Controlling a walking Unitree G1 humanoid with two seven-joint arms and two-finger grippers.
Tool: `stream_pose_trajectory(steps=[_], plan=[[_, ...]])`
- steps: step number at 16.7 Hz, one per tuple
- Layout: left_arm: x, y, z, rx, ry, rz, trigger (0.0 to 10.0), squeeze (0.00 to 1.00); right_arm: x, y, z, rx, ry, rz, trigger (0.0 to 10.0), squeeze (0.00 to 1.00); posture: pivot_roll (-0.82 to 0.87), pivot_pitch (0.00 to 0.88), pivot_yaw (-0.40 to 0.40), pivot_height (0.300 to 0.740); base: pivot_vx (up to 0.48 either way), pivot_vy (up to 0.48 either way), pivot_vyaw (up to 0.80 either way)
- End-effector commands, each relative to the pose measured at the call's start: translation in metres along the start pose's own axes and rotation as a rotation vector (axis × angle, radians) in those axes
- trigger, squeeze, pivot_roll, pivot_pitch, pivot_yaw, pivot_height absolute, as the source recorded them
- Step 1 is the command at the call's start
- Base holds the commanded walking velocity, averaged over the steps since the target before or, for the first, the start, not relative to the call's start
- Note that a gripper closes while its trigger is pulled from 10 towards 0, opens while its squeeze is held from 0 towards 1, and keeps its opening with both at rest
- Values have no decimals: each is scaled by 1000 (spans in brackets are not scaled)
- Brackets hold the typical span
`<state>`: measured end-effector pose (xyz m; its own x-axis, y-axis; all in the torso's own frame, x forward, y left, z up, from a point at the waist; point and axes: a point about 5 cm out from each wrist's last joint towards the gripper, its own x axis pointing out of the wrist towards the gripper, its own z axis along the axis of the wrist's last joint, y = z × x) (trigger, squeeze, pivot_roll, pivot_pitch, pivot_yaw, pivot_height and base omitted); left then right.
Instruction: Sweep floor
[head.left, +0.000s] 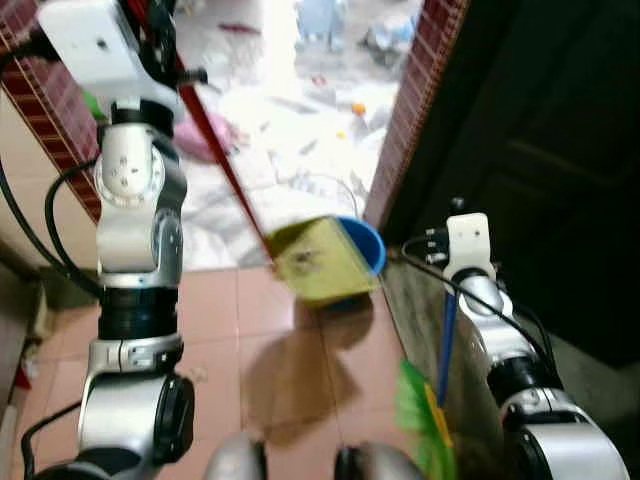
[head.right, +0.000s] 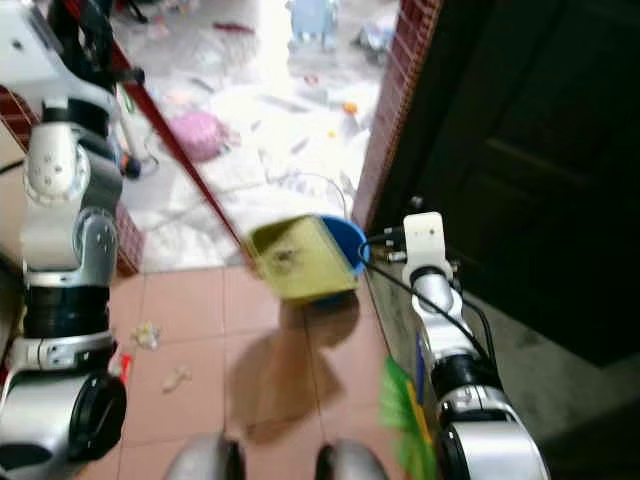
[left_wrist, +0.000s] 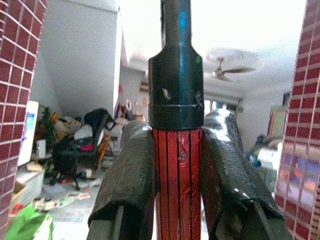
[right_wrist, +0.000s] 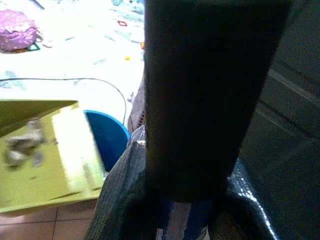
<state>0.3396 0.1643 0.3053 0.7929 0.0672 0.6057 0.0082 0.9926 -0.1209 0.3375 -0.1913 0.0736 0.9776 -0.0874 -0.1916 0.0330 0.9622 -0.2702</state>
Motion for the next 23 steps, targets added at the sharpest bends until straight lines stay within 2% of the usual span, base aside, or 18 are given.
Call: stream_pose_trajectory(steps=[1, 12, 18, 20, 22, 23], plan=[[6, 3, 20, 31, -96, 5, 10000, 0, 1, -1, 0, -30, 0, 1, 10000, 0, -38, 93, -47, 740, 454, 0, 0], [4, -6, 10, 77, -88, -28, 10000, 0, 2, 0, 0, -37, 4, 6, 10000, 0, -43, 93, -46, 740, 449, 0, 0], [-2, -21, 0, 98, -69, -105, 10000, 0, 2, 0, 0, -35, 10, 7, 10000, 0, -42, 95, -46, 740, 0, 0, 0], [-13, -40, -11, 140, -58, -247, 10000, 0, 2, 0, 0, -38, 9, 12, 10000, 0, -40, 95, -50, 740, 0, 0, 0], [-19, -51, -13, 159, -62, -339, 10000, 0, 2, 0, 0, -37, 9, 14, 10000, 0, -39, 95, -53, 740, 0, 0, 0], [-27, -66, -15, 193, -78, -463, 10000, 0, 3, 0, 0, -38, 11, 17, 10000, 0, -37, 95, -53, 740, 0, 0, 0]])
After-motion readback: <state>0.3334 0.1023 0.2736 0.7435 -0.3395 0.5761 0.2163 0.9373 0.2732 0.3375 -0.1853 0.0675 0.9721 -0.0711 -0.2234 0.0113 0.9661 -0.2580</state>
